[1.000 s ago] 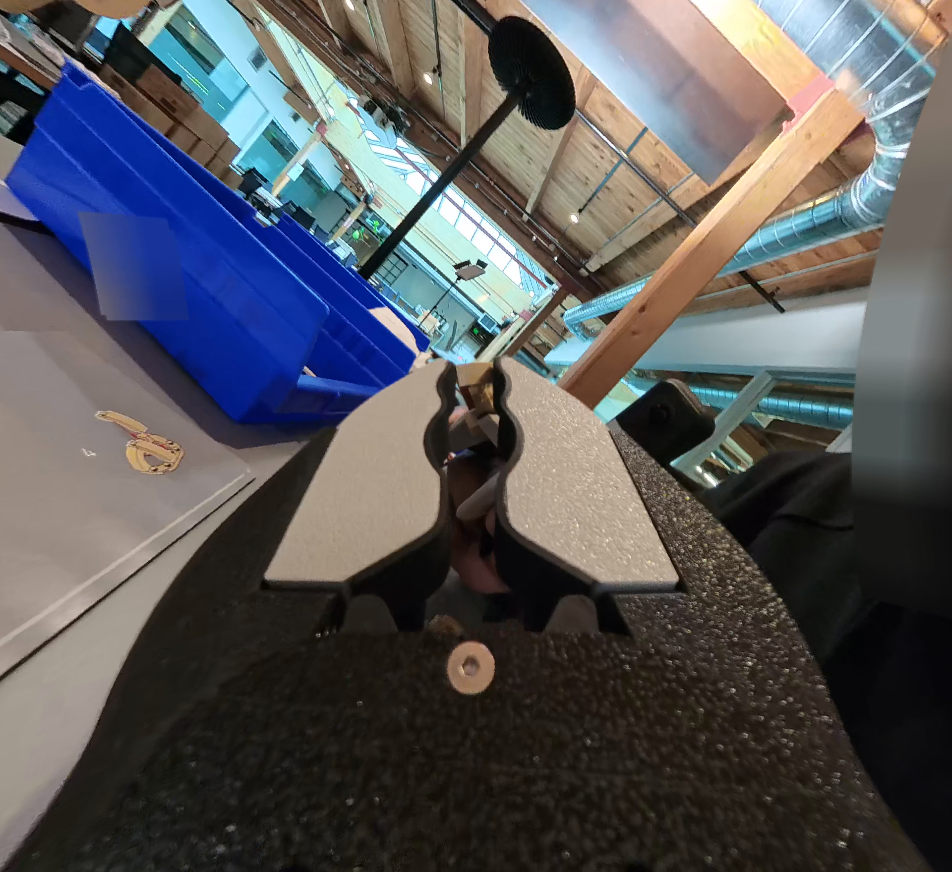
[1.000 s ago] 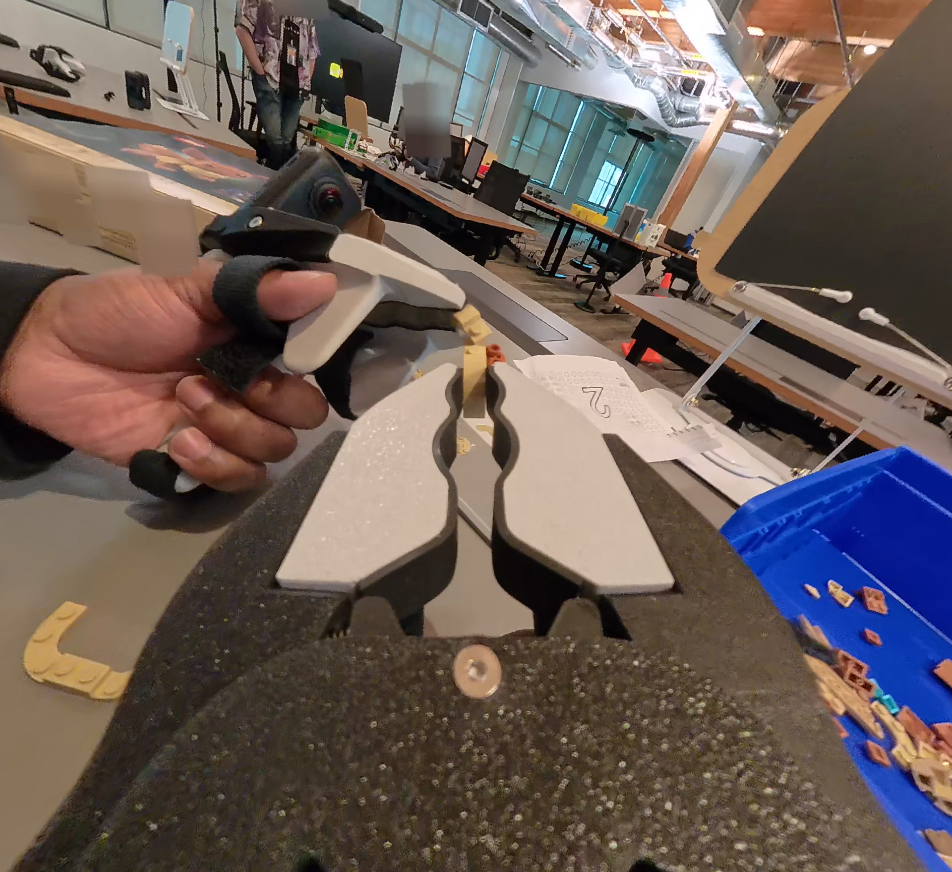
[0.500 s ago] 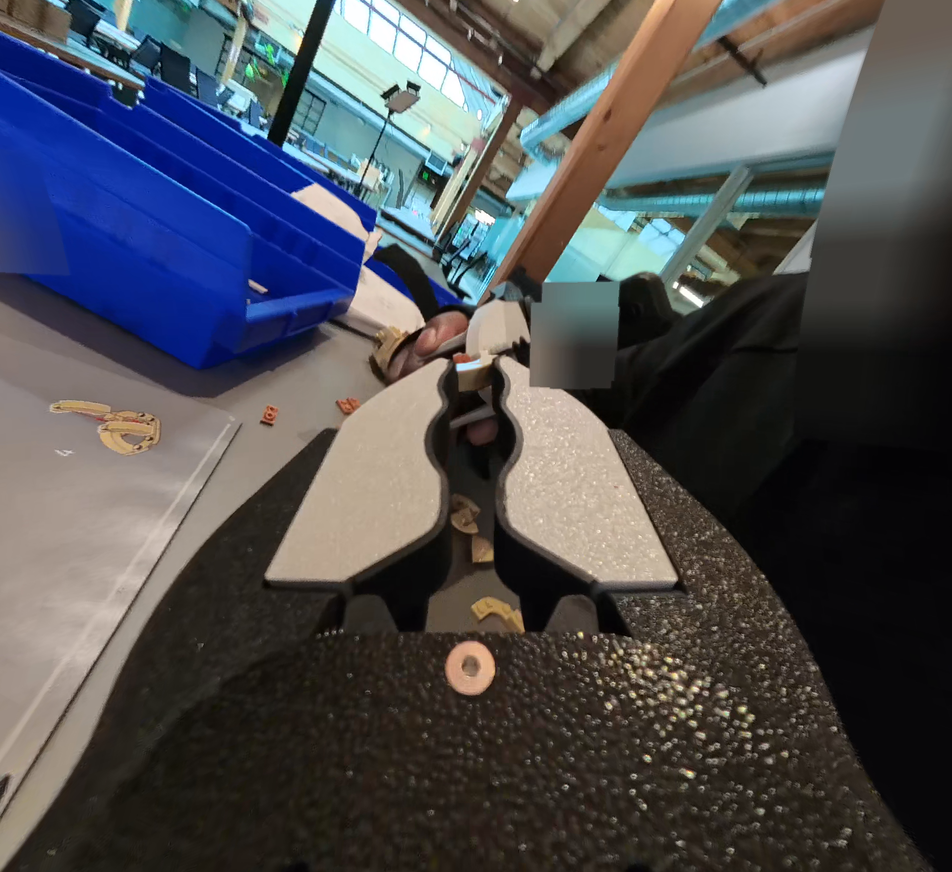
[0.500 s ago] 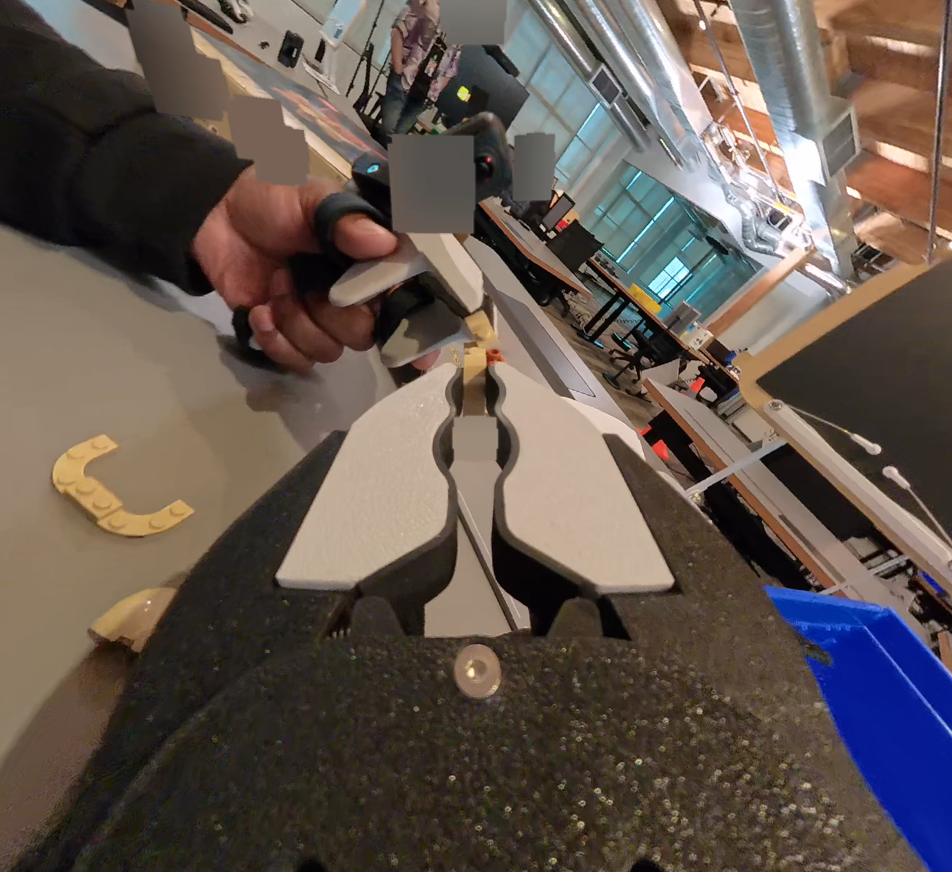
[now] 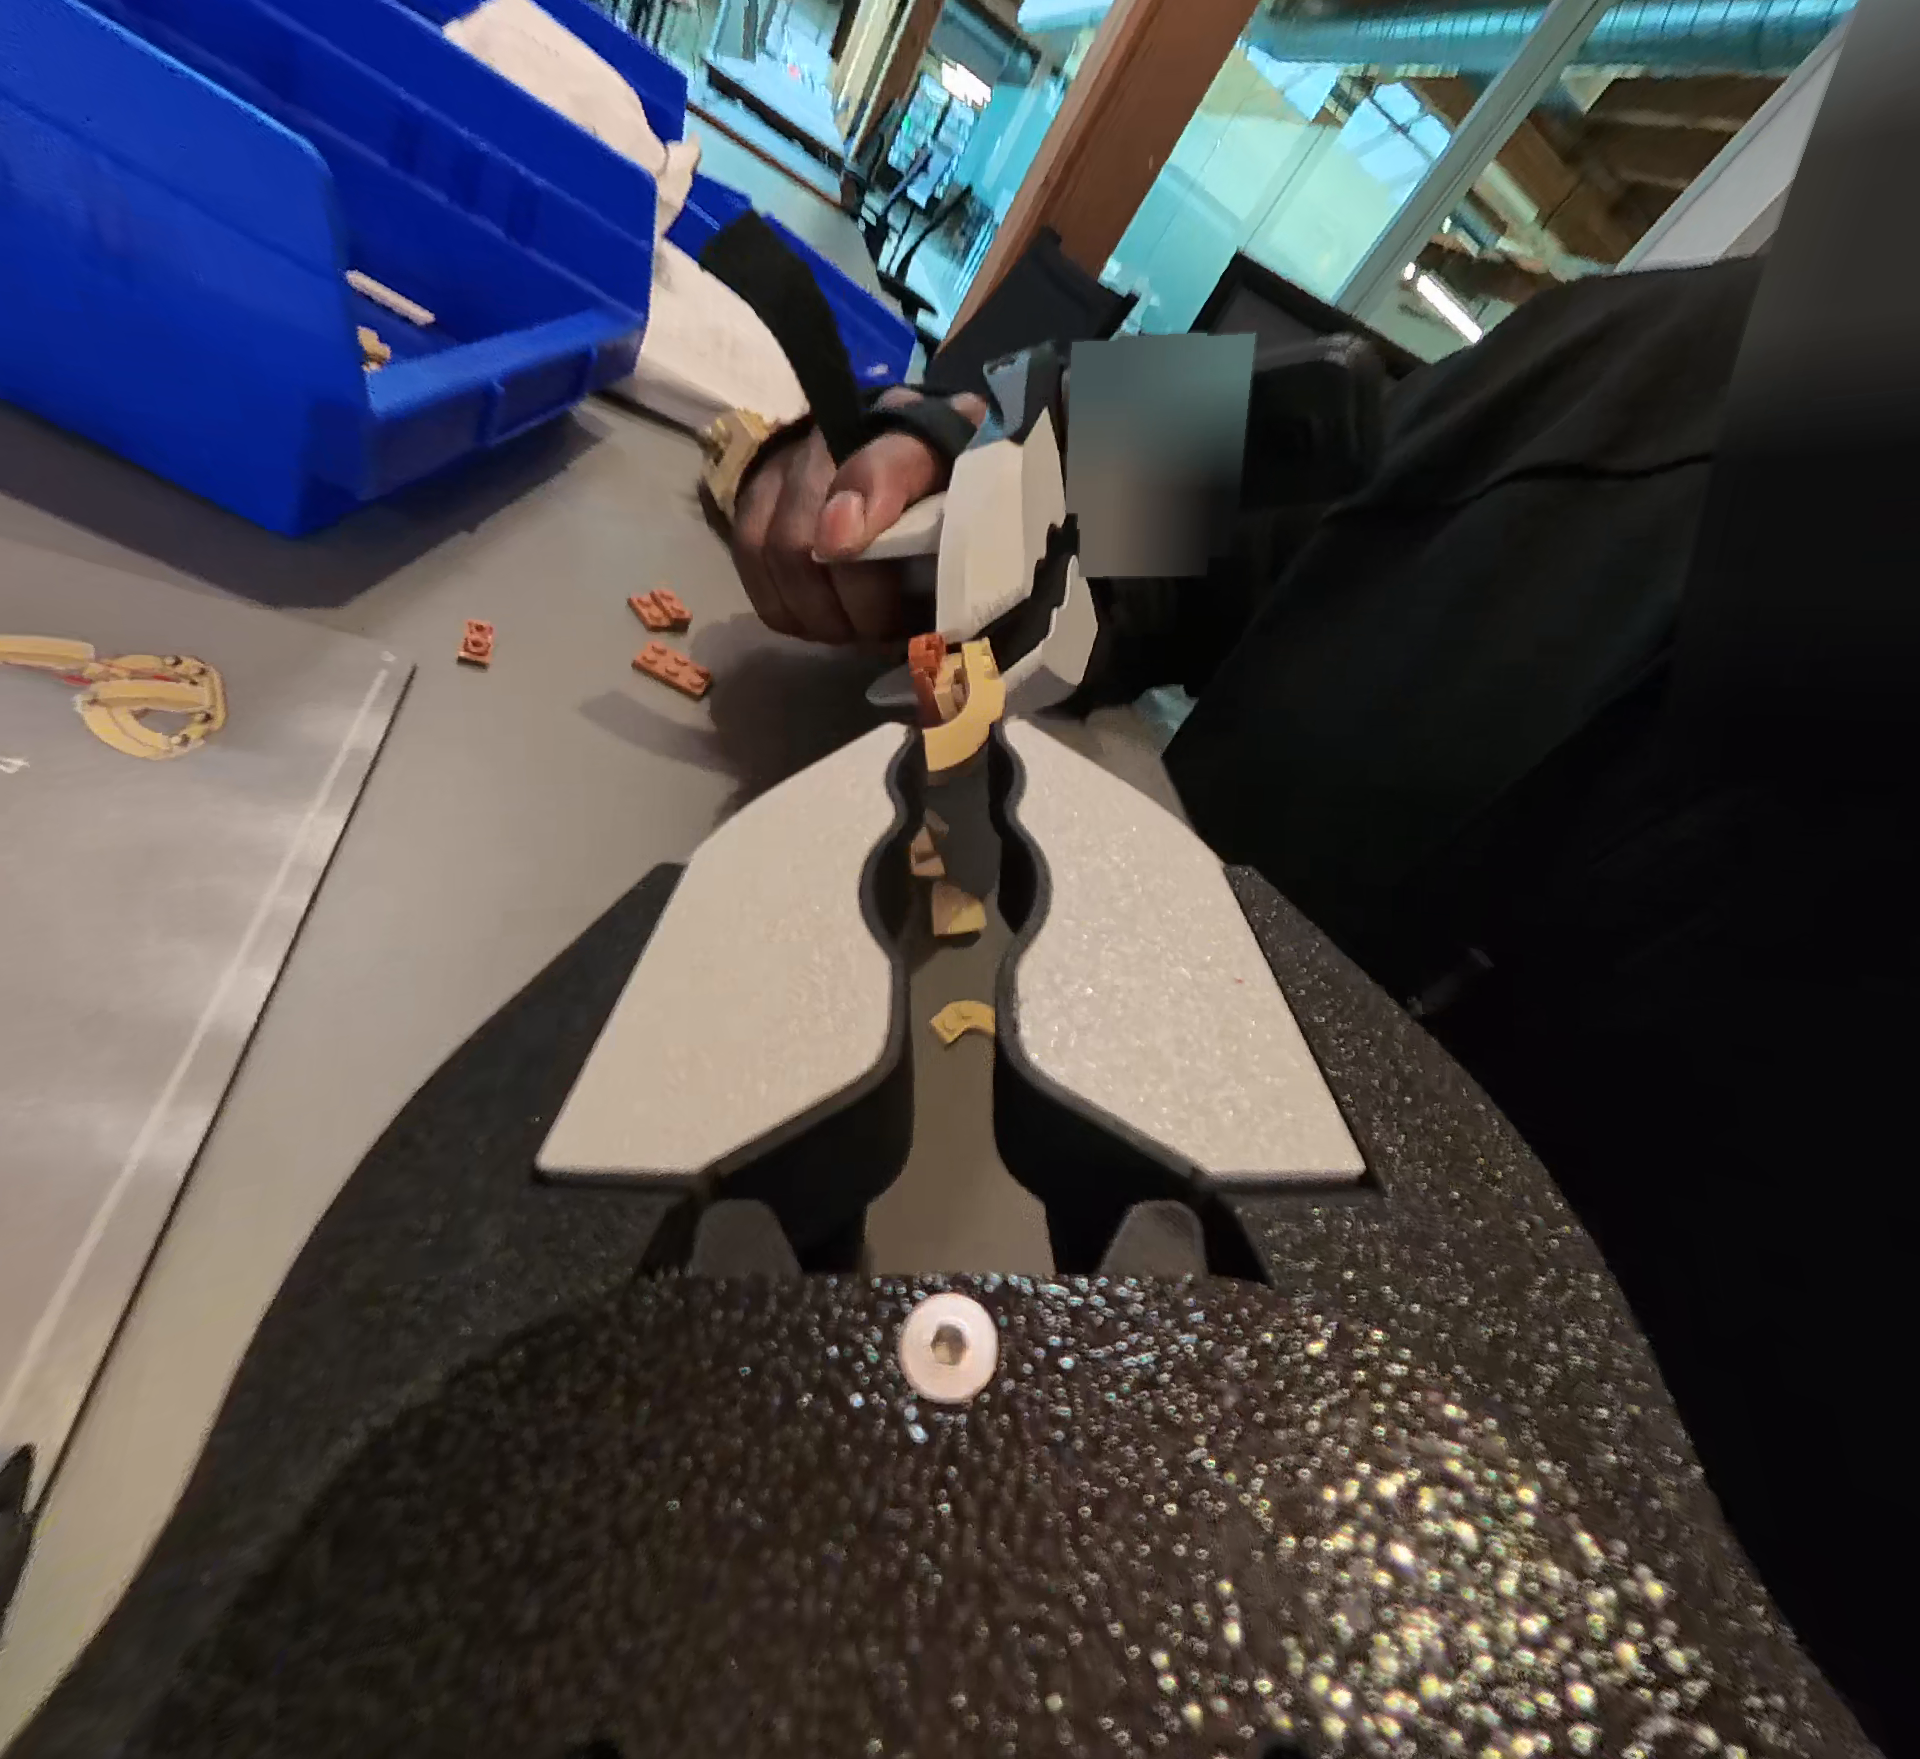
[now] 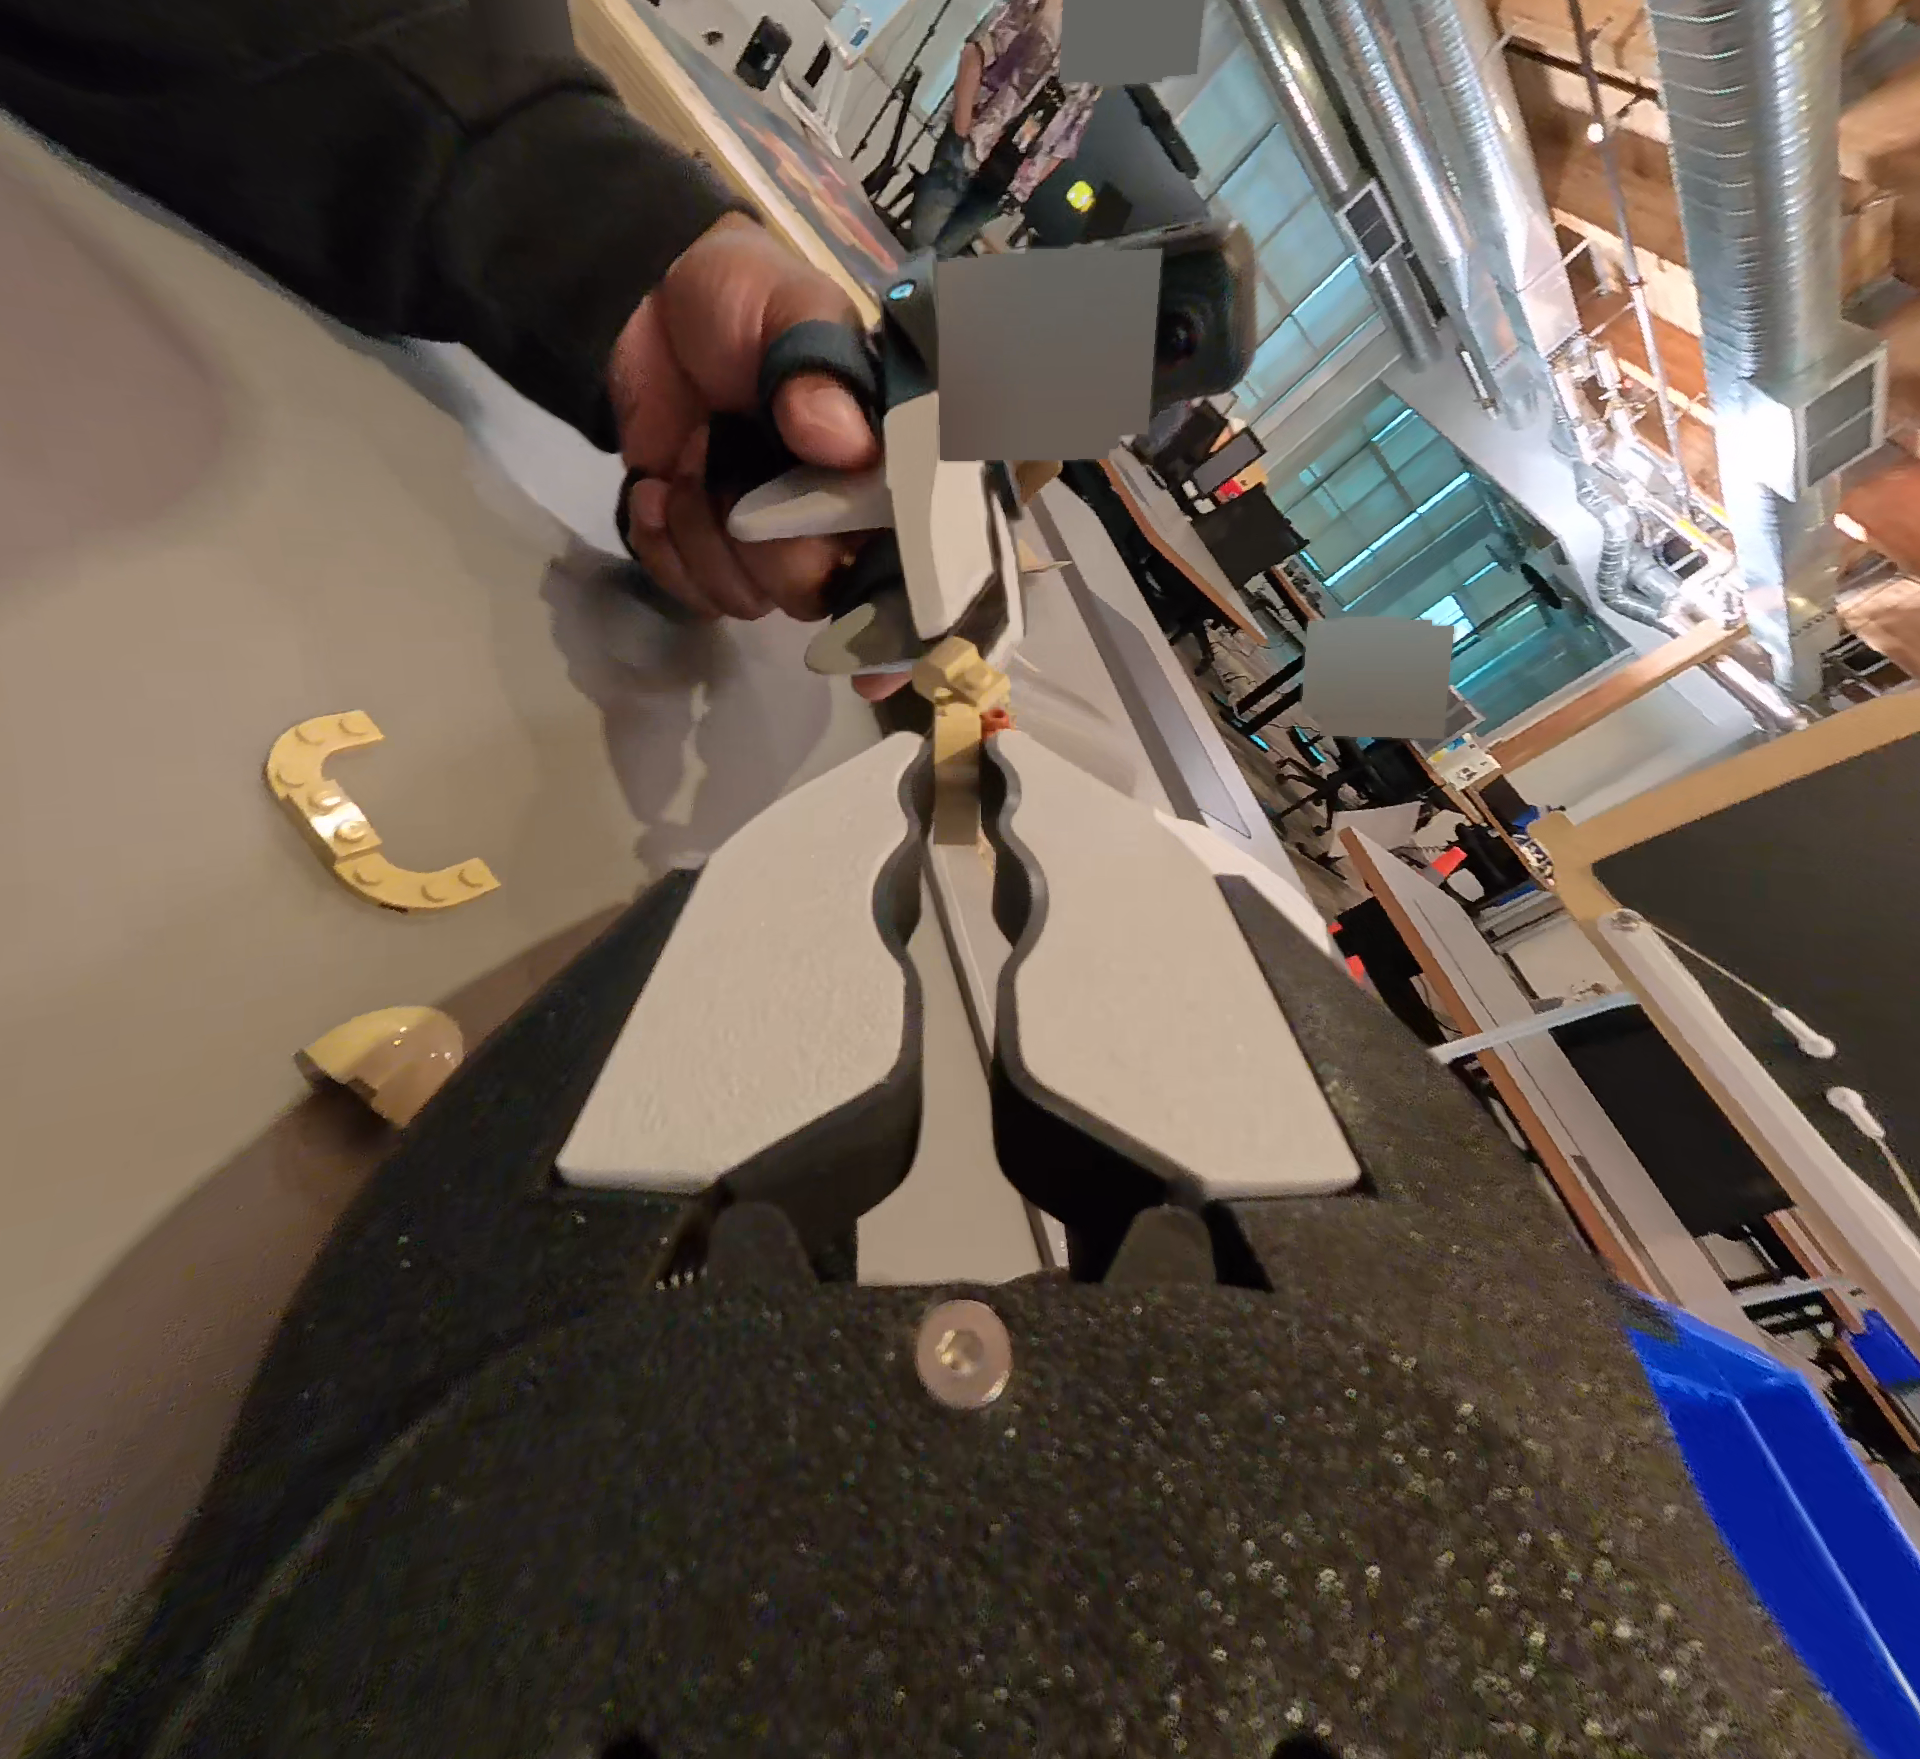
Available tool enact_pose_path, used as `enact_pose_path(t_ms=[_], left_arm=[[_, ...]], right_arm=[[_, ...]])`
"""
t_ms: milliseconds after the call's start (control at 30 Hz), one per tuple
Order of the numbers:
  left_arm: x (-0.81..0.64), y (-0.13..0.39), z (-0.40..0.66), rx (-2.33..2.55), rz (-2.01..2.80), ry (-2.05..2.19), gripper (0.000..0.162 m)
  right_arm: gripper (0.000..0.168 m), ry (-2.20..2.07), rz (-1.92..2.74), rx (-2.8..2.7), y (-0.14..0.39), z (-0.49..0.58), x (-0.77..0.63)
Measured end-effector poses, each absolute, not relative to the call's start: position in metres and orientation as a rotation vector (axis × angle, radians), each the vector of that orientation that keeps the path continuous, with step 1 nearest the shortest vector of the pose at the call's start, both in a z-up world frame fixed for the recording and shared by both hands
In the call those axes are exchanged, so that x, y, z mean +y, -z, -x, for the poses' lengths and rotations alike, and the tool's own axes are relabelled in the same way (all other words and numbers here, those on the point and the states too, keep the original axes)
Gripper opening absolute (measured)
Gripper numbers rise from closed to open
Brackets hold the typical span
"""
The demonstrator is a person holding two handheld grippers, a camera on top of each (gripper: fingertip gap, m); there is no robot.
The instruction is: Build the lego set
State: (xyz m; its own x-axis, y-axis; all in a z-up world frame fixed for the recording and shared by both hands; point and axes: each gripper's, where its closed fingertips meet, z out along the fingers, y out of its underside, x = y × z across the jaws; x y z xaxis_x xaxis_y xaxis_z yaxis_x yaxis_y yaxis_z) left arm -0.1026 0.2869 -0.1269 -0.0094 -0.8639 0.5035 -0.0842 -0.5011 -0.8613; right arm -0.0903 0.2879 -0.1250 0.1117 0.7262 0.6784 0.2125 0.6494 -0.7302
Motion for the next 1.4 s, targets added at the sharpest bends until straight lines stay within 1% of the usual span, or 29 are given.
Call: enact_pose_path(t_ms=[133, 400, 633, 733, 867, 967, 1100, 1233, 1267, 1333, 1400], left_arm=[[0.277, 0.14, 0.105, 1.14, 1.701, 1.502, 0.01], [0.278, 0.194, 0.117, 1.365, 1.991, 1.144, 0.01], [0.268, 0.213, 0.119, 1.466, 2.069, 1.096, 0.009], [0.267, 0.214, 0.119, 1.483, 2.069, 1.075, 0.009], [0.267, 0.215, 0.121, 1.489, 2.075, 1.048, 0.01], [0.267, 0.215, 0.12, 1.498, 2.078, 1.037, 0.01], [0.266, 0.214, 0.119, 1.495, 2.072, 1.037, 0.01], [0.27, 0.209, 0.119, 1.466, 2.061, 1.032, 0.01], [0.271, 0.209, 0.119, 1.458, 2.06, 1.027, 0.01], [0.273, 0.208, 0.119, 1.444, 2.059, 1.017, 0.01], [0.274, 0.208, 0.118, 1.437, 2.056, 1.017, 0.009]], right_arm=[[0.007, -0.508, 0.846, -1.515, 0.134, 0.089, 0.282], [0.007, -0.397, 0.886, -1.834, 0.185, 0.095, 0.278], [0.007, -0.298, 0.813, -1.982, 0.208, 0.1, 0.278], [0.008, -0.323, 0.806, -2.024, 0.21, 0.099, 0.276], [0.017, -0.4, 0.853, -2.06, 0.208, 0.09, 0.275], [0.019, -0.477, 0.904, -2.036, 0.2, 0.085, 0.277], [0.018, -0.612, 1.118, -1.94, 0.19, 0.09, 0.286], [0.017, -0.645, 1.415, -1.911, 0.203, 0.09, 0.295], [0.015, -0.682, 1.464, -1.91, 0.206, 0.09, 0.292], [0.016, -0.75, 1.53, -1.899, 0.206, 0.089, 0.286], [0.012, -0.708, 1.545, -1.914, 0.209, 0.087, 0.286]])
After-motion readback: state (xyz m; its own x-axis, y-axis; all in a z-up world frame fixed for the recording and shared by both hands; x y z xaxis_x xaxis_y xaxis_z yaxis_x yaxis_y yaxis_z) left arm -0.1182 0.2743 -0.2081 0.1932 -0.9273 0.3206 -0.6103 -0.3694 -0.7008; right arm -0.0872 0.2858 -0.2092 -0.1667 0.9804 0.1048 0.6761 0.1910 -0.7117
